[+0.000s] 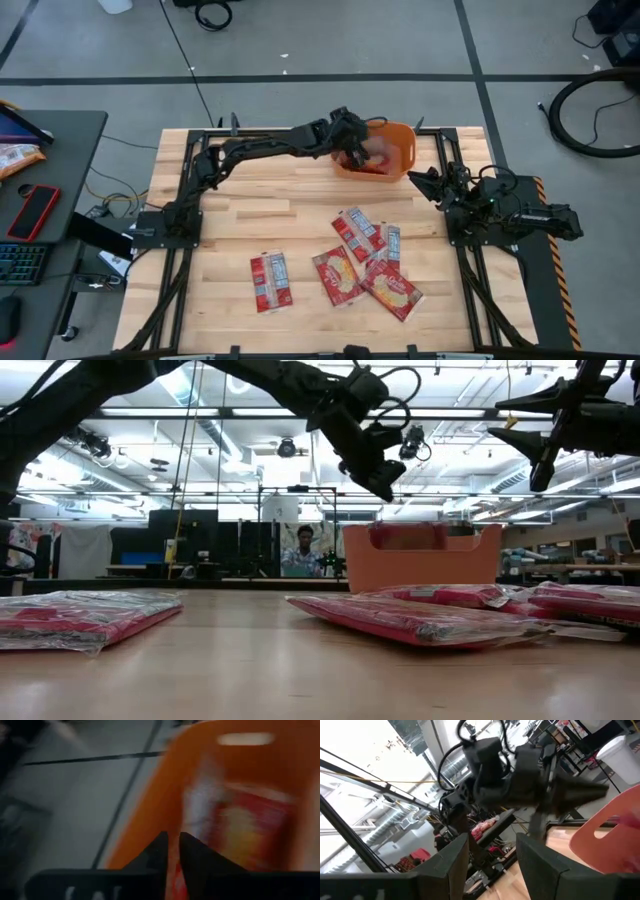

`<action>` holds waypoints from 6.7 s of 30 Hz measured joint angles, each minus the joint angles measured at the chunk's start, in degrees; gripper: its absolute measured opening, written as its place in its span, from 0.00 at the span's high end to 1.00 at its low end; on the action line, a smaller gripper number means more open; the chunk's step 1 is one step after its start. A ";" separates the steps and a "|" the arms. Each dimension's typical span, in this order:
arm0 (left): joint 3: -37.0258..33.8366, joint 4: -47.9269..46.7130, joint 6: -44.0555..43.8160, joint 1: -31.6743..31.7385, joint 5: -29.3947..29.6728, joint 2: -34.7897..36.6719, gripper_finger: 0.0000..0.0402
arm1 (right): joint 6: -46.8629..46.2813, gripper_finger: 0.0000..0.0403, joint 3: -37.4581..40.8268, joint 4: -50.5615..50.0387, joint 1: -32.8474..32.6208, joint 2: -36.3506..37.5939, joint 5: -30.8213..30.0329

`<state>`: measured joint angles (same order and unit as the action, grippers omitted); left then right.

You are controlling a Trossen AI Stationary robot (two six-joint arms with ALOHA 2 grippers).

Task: Sort popcorn bags into baskets
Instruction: Put the red popcorn bag into the orange bin

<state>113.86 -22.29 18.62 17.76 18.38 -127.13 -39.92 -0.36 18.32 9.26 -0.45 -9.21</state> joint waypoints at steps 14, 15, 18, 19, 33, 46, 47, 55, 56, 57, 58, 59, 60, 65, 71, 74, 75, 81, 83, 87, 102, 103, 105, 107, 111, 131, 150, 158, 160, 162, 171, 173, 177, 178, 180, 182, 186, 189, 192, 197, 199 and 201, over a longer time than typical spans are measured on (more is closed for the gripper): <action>0.05 -22.13 -2.35 -13.57 -15.11 2.21 0.69 | 0.00 0.58 0.00 -0.02 -0.01 -0.01 0.00; 0.04 -23.82 -2.35 -14.99 -15.53 2.18 0.69 | 0.00 0.58 0.00 -0.02 0.00 -0.01 0.00; 0.03 -26.48 -2.36 -18.79 -14.87 2.04 0.70 | 0.00 0.58 0.00 -0.02 -0.01 -0.01 0.00; 0.05 -26.57 -2.37 -19.95 -14.07 1.80 0.70 | 0.00 0.58 0.00 -0.03 0.00 0.00 -0.02; -0.02 -25.06 7.58 -28.22 3.89 -6.30 0.50 | 0.00 0.58 0.00 0.07 0.00 -0.11 0.02; -0.02 -24.56 11.20 -28.17 4.00 -9.35 0.49 | 0.00 0.58 0.00 -0.12 0.00 -0.38 0.07; 0.01 -24.43 11.20 -28.15 4.01 -9.48 0.49 | 0.00 0.58 0.00 -0.06 -0.02 -0.39 0.08; -0.08 -25.06 10.64 -27.63 4.75 -11.20 0.49 | -0.01 0.58 0.00 -0.02 0.00 -0.39 0.03; 0.05 -24.42 10.54 -27.45 4.98 -11.71 0.50 | 0.00 0.58 0.00 -0.02 -0.02 -0.39 0.02; 0.13 -23.91 10.52 -27.39 5.80 -11.99 0.51 | 0.00 0.58 0.00 -0.02 -0.02 -0.39 0.02; 0.11 -24.10 10.49 -27.29 6.29 -12.06 0.52 | 0.00 0.58 0.00 -0.02 -0.02 -0.39 0.02; 0.13 -24.20 10.32 -27.23 6.62 -12.38 0.54 | 0.00 0.58 0.00 -0.04 0.00 -0.39 -0.01; 0.16 -24.14 10.31 -27.24 7.05 -12.53 0.56 | 0.00 0.58 0.00 -0.02 0.00 -0.39 -0.04; 0.13 -23.89 8.69 -27.26 7.15 -12.70 0.72 | 0.00 0.58 0.00 -0.03 -0.02 -0.39 0.02; 0.20 -24.35 7.52 -27.30 8.19 -12.61 0.90 | 0.00 0.58 0.00 -0.02 -0.02 -0.39 -0.04; 0.96 -25.88 7.53 -27.30 8.62 -12.61 0.93 | 0.00 0.58 0.00 -0.02 -0.01 -0.39 -0.04; 1.21 -26.18 7.53 -27.30 9.02 -12.61 0.94 | 0.00 0.58 0.00 0.00 0.00 -0.39 -0.04; 1.64 -28.07 7.48 -27.30 11.12 -10.81 0.94 | 0.00 0.58 0.00 0.00 0.00 -0.39 -0.02; 1.71 -27.89 7.52 -27.30 12.37 -9.90 0.94 | 0.00 0.58 0.00 -0.04 -0.02 -0.39 -0.02; 1.73 -28.08 7.51 -27.27 14.13 -8.06 0.94 | 0.00 0.58 0.00 -0.04 -0.02 -0.39 -0.01; 1.84 -24.42 8.59 -24.77 25.28 -1.63 0.94 | 0.00 0.58 0.00 -0.04 0.00 -0.39 -0.04; 1.84 -23.94 9.41 -24.10 25.83 -1.65 0.94 | 0.00 0.58 0.00 0.00 -0.01 -0.39 -0.04; 1.84 -21.58 10.99 -22.57 26.19 -1.65 0.94 | 0.00 0.58 0.00 -0.02 0.00 -0.39 -0.04; 1.84 -18.41 11.74 -20.77 26.17 -1.75 0.94 | 0.00 0.58 0.00 0.00 -0.01 -0.39 -0.04; 1.84 -12.53 11.79 -16.37 26.04 -1.86 0.94 | 0.00 0.58 0.00 -0.02 -0.02 -0.37 -0.04; 1.75 -9.50 -4.88 -6.26 -1.10 -0.78 0.72 | 0.00 0.58 0.00 -0.02 0.00 -0.39 -0.04; 1.80 -35.98 -9.43 -30.48 -11.93 -1.27 0.65 | 0.00 0.58 0.00 -0.02 0.00 -0.39 -0.09; -3.89 -36.82 -8.25 -39.81 -2.44 -1.22 0.61 | 0.00 0.58 0.00 -0.01 0.00 -0.38 -0.07; -6.56 -34.92 -6.60 -41.66 1.26 -1.25 0.61 | 0.00 0.58 0.00 -0.02 0.00 -0.39 -0.09; -8.48 -33.57 -4.82 -43.33 5.42 -1.31 0.61 | 0.00 0.58 0.00 0.00 -0.01 -0.39 -0.08; -17.18 -24.89 1.84 -45.82 11.62 -1.27 0.61 | 0.00 0.58 0.00 0.00 -0.01 -0.38 -0.07; -18.54 -23.23 2.06 -45.78 13.21 -1.27 0.61 | 0.00 0.58 0.00 0.00 -0.02 -0.39 -0.07; -19.76 -21.98 1.56 -44.96 14.30 -1.25 0.62 | 0.00 0.58 0.00 -0.01 0.00 -0.39 -0.07; -19.86 -21.83 1.54 -44.82 14.28 -1.25 0.63 | 0.00 0.58 0.00 0.00 0.00 -0.39 -0.07; -20.39 -20.89 1.54 -44.56 14.47 -1.23 0.67 | 0.00 0.58 0.00 -0.01 -0.02 -0.39 -0.07; -20.50 -20.51 1.19 -44.43 14.46 -1.22 0.73 | 0.00 0.58 0.00 -0.02 -0.02 -0.38 -0.07; -20.50 -20.21 -2.42 -44.19 14.24 -1.20 0.88 | 0.00 0.58 0.00 -0.02 -0.02 -0.39 -0.07; -20.48 -20.68 -3.85 -43.76 14.13 -0.78 0.97 | 0.00 0.58 0.00 -0.01 -0.01 -0.38 -0.07; -20.52 -22.32 -3.85 -43.45 15.34 0.01 0.97 | 0.00 0.58 0.00 -0.02 -0.01 -0.38 -0.07; -19.18 -27.62 -2.99 -42.37 23.86 3.07 0.97 | 0.00 0.58 0.00 -0.01 0.00 -0.37 -0.07; -18.27 -28.55 -3.03 -41.51 28.35 4.53 0.98 | 0.00 0.58 0.00 0.00 -0.02 -0.39 -0.07; -17.07 -28.71 -3.00 -40.51 32.03 5.76 0.98 | 0.00 0.58 0.01 -0.05 0.00 -0.39 -0.07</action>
<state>96.79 -51.00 15.62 -22.75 50.41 -121.37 -39.92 -0.36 18.28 9.26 -0.84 -9.28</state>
